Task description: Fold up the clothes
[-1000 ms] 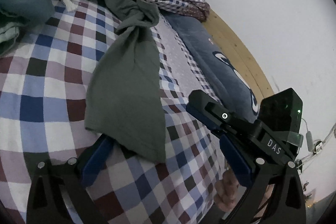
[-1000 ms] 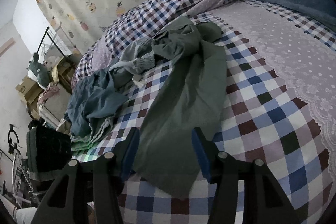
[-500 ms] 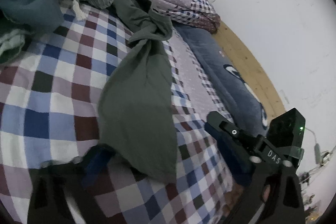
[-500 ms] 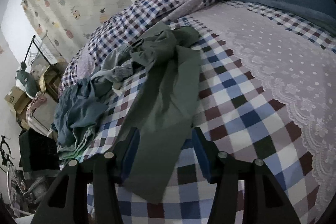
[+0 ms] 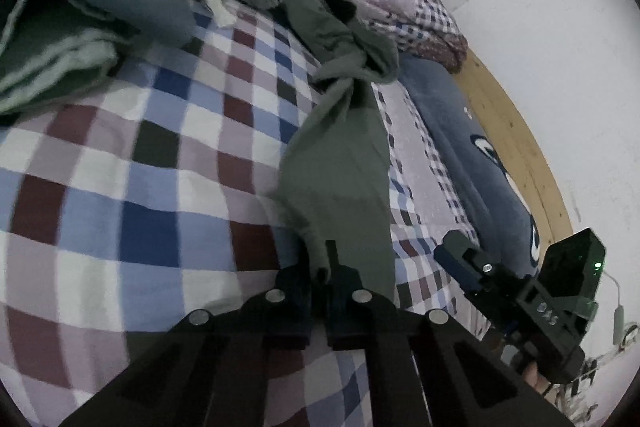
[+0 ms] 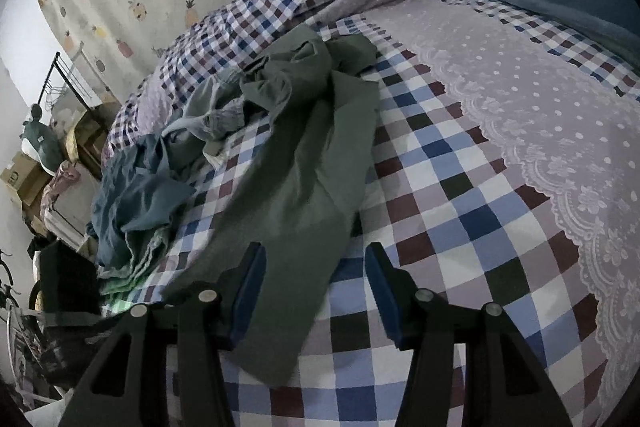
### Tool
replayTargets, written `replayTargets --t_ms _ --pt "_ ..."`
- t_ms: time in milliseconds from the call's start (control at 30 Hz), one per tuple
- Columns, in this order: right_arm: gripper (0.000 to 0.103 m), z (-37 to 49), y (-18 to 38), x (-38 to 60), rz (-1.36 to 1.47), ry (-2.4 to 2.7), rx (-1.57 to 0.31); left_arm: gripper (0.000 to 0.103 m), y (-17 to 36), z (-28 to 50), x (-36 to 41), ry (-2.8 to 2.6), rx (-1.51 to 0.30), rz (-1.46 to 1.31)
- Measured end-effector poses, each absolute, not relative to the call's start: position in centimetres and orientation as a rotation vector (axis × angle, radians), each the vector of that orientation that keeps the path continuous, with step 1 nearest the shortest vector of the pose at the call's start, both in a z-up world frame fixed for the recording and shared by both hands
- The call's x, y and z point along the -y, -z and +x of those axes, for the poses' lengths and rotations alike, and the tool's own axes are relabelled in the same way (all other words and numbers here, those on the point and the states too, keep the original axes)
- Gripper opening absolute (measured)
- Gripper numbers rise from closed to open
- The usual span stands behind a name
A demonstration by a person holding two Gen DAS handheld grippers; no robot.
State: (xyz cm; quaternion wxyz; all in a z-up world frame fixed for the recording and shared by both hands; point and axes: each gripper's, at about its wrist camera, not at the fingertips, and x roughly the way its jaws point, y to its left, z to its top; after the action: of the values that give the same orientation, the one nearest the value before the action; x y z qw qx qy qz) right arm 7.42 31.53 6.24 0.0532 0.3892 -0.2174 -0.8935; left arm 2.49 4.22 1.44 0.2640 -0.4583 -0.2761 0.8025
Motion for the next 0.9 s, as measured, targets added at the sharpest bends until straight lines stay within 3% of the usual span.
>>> replayTargets --t_ms 267,500,900 --pt "0.056 5.2 -4.3 -30.8 1.272 2.703 0.628 0.002 -4.1 3.3 -1.8 -2.241 0.768 -1.112" --pt "0.058 3.7 -2.4 -31.2 1.296 2.646 0.791 0.002 -5.5 3.9 0.6 -2.227 0.798 -1.054" --pt "0.070 2.1 -1.7 -28.5 1.211 2.693 0.824 0.002 -7.6 6.6 7.1 -2.288 0.837 -0.967"
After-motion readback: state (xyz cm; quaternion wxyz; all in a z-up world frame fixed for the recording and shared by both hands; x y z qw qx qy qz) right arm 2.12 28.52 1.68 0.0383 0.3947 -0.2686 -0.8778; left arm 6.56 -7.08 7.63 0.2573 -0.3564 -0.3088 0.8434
